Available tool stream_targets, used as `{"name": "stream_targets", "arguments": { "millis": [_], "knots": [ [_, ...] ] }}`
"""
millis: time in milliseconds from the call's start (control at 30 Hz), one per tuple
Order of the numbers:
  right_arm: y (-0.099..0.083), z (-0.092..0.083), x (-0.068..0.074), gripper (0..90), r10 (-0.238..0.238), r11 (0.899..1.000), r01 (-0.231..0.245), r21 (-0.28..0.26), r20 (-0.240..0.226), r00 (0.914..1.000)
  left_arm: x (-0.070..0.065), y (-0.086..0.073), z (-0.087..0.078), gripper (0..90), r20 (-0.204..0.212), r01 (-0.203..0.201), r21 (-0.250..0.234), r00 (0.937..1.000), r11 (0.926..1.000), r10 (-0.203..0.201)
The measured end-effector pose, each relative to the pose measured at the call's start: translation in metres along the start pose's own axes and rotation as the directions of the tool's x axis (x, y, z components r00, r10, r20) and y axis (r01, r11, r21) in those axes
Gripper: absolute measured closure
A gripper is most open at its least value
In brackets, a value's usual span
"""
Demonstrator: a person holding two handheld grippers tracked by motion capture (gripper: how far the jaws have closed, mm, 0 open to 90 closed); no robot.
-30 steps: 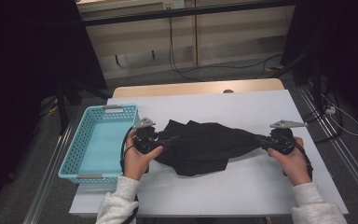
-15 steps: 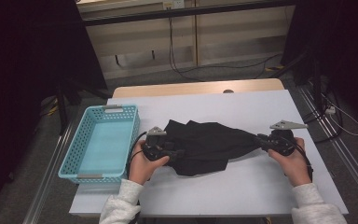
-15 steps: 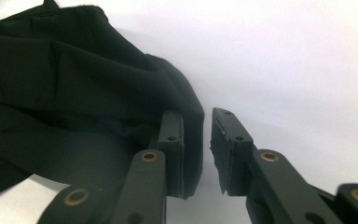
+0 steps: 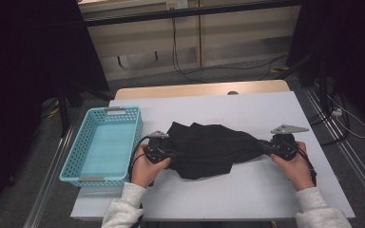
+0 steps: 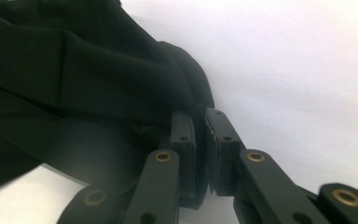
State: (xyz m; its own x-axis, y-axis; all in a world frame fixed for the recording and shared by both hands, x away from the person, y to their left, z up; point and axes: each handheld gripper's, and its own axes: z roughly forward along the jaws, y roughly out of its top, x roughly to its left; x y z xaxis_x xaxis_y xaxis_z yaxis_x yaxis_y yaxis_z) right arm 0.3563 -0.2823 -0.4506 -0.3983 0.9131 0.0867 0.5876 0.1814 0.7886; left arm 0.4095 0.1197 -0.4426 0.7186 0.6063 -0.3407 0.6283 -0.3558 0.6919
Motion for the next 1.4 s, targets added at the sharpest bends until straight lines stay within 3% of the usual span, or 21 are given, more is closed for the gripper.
{"name": "stream_targets", "arguments": {
  "millis": [167,267,400,600,700,867,967,1100,1233,1300,1367,1400],
  "knots": [
    [0.001,-0.001,0.002,86.9,-0.021,1.0,0.021,-0.002,-0.004,0.9998,-0.002,0.007,-0.007,81.5,0.02,0.016,-0.041,0.9997,0.999,-0.015],
    [0.002,-0.001,0.003,87.2,-0.026,1.0,0.026,-0.006,-0.007,0.9996,0.0,0.011,-0.014,81.6,0.04,0.058,-0.075,0.9977,0.9955,-0.055],
    [0.002,-0.003,0.004,87.0,-0.035,0.999,0.035,-0.018,-0.006,0.9994,0.001,0.016,-0.02,81.7,0.038,0.068,-0.124,0.9973,0.9899,-0.064],
    [-0.001,-0.001,0.01,82.7,-0.061,0.998,0.061,-0.007,-0.023,0.9979,0.011,0.015,-0.022,82.1,0.002,0.098,-0.132,0.9952,0.9864,-0.098],
    [-0.002,0.0,0.016,77.4,-0.118,0.993,0.117,-0.009,-0.045,0.992,0.017,0.014,-0.022,82.3,-0.024,0.11,-0.132,0.9931,0.985,-0.115],
    [-0.002,0.0,0.024,68.1,-0.153,0.988,0.152,-0.017,-0.06,0.9865,0.024,0.015,-0.025,82.6,-0.06,0.137,-0.143,0.9874,0.9802,-0.147],
    [-0.003,0.0,0.033,62.4,-0.193,0.981,0.191,-0.029,-0.087,0.9775,0.026,0.015,-0.025,83.2,-0.071,0.146,-0.149,0.985,0.9781,-0.158],
    [-0.005,0.003,0.044,54.1,-0.223,0.975,0.221,-0.03,-0.124,0.967,0.028,0.016,-0.022,83.3,-0.077,0.14,-0.132,0.9855,0.9813,-0.151],
    [-0.007,0.007,0.055,51.6,-0.267,0.963,0.267,-0.021,-0.154,0.9513,0.028,0.017,-0.019,83.4,-0.083,0.137,-0.128,0.9855,0.9823,-0.148],
    [-0.011,0.012,0.057,44.7,-0.281,0.959,0.284,-0.002,-0.161,0.9461,0.028,0.017,-0.019,83.3,-0.078,0.137,-0.129,0.9859,0.9822,-0.148],
    [-0.014,0.016,0.057,37.8,-0.279,0.958,0.285,0.019,-0.159,0.9471,0.028,0.018,-0.019,82.8,-0.08,0.126,-0.128,0.9873,0.9838,-0.137],
    [-0.015,0.017,0.057,38.5,-0.279,0.958,0.285,0.019,-0.157,0.9474,0.027,0.017,-0.018,82.1,-0.084,0.116,-0.129,0.9882,0.9848,-0.128]
  ]
}}
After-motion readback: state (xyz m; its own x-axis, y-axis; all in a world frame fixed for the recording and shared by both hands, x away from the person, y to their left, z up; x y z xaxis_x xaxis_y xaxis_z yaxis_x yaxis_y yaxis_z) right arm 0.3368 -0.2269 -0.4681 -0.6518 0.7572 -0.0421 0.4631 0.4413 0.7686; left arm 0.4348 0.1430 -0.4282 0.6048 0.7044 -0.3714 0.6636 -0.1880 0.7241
